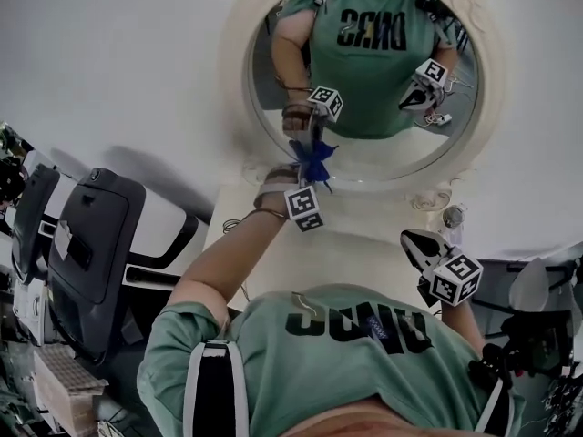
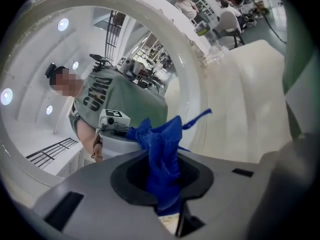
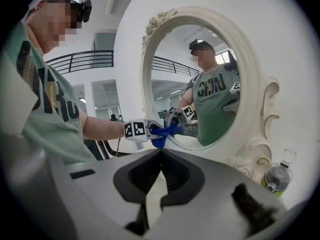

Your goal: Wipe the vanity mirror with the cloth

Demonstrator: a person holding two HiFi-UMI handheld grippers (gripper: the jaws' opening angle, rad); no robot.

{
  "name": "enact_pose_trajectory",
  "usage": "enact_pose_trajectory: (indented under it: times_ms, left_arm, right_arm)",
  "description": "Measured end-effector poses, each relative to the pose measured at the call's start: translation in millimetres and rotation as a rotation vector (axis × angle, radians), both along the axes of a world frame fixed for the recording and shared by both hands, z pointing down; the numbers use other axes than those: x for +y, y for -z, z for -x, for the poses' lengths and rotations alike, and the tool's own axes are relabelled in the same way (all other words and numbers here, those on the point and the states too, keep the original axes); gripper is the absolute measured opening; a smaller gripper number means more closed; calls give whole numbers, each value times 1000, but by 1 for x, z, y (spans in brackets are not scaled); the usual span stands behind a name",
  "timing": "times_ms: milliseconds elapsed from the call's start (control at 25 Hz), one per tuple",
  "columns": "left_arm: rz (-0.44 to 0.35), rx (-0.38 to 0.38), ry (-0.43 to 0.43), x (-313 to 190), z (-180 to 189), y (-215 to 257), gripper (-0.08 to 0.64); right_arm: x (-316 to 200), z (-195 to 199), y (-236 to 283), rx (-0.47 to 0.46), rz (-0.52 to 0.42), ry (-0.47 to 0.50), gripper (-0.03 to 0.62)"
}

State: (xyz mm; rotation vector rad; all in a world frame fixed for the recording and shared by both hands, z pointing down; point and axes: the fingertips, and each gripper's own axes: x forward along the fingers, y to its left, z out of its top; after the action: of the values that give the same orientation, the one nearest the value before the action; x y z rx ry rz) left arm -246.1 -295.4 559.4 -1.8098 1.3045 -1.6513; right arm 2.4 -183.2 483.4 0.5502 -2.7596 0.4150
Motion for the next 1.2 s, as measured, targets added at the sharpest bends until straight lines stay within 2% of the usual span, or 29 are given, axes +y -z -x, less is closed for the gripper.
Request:
enact_pose_trajectory:
  times_ms: [40, 120, 240, 360, 440, 520, 600, 720, 1000, 1120, 1200]
  left_arm:
    - [-21, -8, -13, 1, -4, 10, 82]
    - [-135, -55, -46, 1, -12, 56, 83]
    - [-386, -87, -83, -5, -26, 174, 83]
    - [-637, -120, -86, -4, -30, 300, 83]
    - [-765, -145, -72, 0, -28, 368, 83]
    - [-850, -185, -51, 0, -24, 416, 84]
    - [-889, -235, -27, -3, -19, 444, 84]
    - [-896, -270, -8, -11, -13, 458, 84]
    - [-936, -351, 2, -26, -12, 447, 80]
    - [-941, -339, -8, -26, -5, 440, 77]
    - [-914, -340, -18, -20, 1, 414, 74]
  right_arm:
    - [1, -4, 1, -7, -2, -8, 8]
    - [1, -13, 2, -19, 0, -23, 8]
    - [-3, -23, 2, -39, 8, -42, 8]
    - [-3, -25, 2, -64, 3, -47, 8]
    - [-3, -25, 1, -78, 0, -46, 8]
    - [-3, -27, -1, -89, 1, -47, 8]
    - [-5, -29, -4, -102, 4, -54, 8]
    - [-6, -33, -6, -116, 14, -65, 8]
    - [-9, -38, -7, -115, 30, -75, 8]
    - [-12, -30, -7, -103, 30, -68, 8]
    - [-5, -28, -10, -87, 42, -64, 8]
